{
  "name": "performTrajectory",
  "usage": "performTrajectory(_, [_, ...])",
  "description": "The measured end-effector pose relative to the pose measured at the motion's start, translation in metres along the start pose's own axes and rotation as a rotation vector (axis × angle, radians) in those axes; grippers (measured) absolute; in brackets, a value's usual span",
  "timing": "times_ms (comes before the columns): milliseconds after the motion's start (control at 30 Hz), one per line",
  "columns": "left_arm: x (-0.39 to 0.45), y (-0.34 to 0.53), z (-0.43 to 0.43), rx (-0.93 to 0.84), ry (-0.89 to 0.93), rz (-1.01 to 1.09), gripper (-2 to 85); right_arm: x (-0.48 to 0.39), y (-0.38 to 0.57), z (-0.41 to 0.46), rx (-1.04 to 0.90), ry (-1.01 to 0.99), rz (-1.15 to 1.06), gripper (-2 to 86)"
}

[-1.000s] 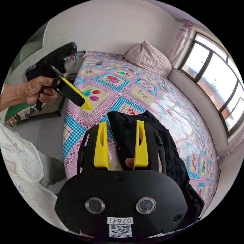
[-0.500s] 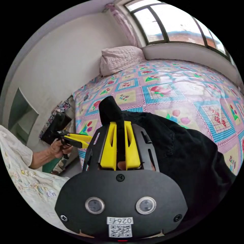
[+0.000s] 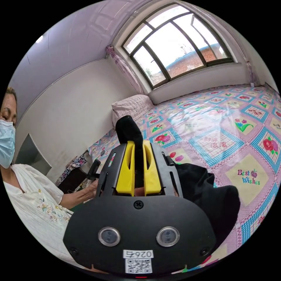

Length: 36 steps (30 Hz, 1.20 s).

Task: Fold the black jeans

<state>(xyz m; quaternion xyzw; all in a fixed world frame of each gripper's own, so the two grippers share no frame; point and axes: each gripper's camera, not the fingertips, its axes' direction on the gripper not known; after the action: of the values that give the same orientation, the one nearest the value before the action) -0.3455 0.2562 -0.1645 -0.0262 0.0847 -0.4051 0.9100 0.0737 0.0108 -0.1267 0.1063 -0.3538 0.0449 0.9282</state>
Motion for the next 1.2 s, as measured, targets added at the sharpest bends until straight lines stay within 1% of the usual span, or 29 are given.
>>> performTrajectory(67, [0.038,-0.002,-0.032,0.085,0.013,0.087,4.0,-0.020,-0.016,-0.049,0.063,0.023,-0.066,-0.3])
performTrajectory(133, [0.102,-0.005,-0.082,0.219,0.008,0.232,3.6,-0.040,-0.032,-0.090,0.126,0.030,-0.130,-0.4])
performTrajectory(167, [0.120,-0.005,-0.096,0.260,0.010,0.268,3.6,-0.057,-0.044,-0.119,0.168,0.045,-0.181,-0.4])
performTrajectory(233, [0.194,0.001,-0.155,0.428,0.011,0.422,3.5,-0.087,-0.062,-0.161,0.221,0.077,-0.266,-0.4])
performTrajectory(267, [0.213,0.005,-0.170,0.471,0.002,0.461,3.4,-0.107,-0.072,-0.189,0.258,0.089,-0.325,-0.4])
performTrajectory(333, [0.292,0.028,-0.224,0.625,-0.052,0.622,3.3,-0.136,-0.085,-0.228,0.321,0.096,-0.393,-0.5])
performTrajectory(367, [0.311,0.035,-0.235,0.658,-0.065,0.659,3.3,-0.153,-0.092,-0.255,0.364,0.088,-0.421,-0.6])
performTrajectory(433, [0.381,0.063,-0.277,0.759,-0.115,0.790,3.2,-0.179,-0.102,-0.293,0.427,0.075,-0.449,-0.6])
performTrajectory(500, [0.430,0.081,-0.304,0.797,-0.141,0.884,3.2,-0.210,-0.108,-0.330,0.490,0.096,-0.481,-0.6])
performTrajectory(633, [0.521,0.111,-0.369,0.760,-0.185,1.028,3.1,-0.299,-0.107,-0.415,0.637,0.163,-0.575,-0.6])
performTrajectory(667, [0.532,0.116,-0.378,0.761,-0.185,1.041,3.0,-0.329,-0.103,-0.436,0.677,0.187,-0.609,-0.6])
performTrajectory(833, [0.606,0.168,-0.468,0.841,-0.163,1.101,3.4,-0.448,-0.075,-0.486,0.820,0.302,-0.753,-0.6])
performTrajectory(933, [0.645,0.188,-0.507,0.876,-0.173,1.135,3.7,-0.505,-0.068,-0.509,0.878,0.312,-0.780,-0.6])
performTrajectory(1067, [0.678,0.185,-0.523,0.853,-0.164,1.176,4.1,-0.557,-0.070,-0.530,0.927,0.350,-0.780,-0.6])
performTrajectory(1167, [0.684,0.146,-0.499,0.763,-0.140,1.174,4.3,-0.561,-0.084,-0.521,0.903,0.395,-0.746,-0.6])
performTrajectory(1200, [0.680,0.123,-0.479,0.719,-0.123,1.164,4.4,-0.558,-0.087,-0.515,0.884,0.413,-0.738,-0.6])
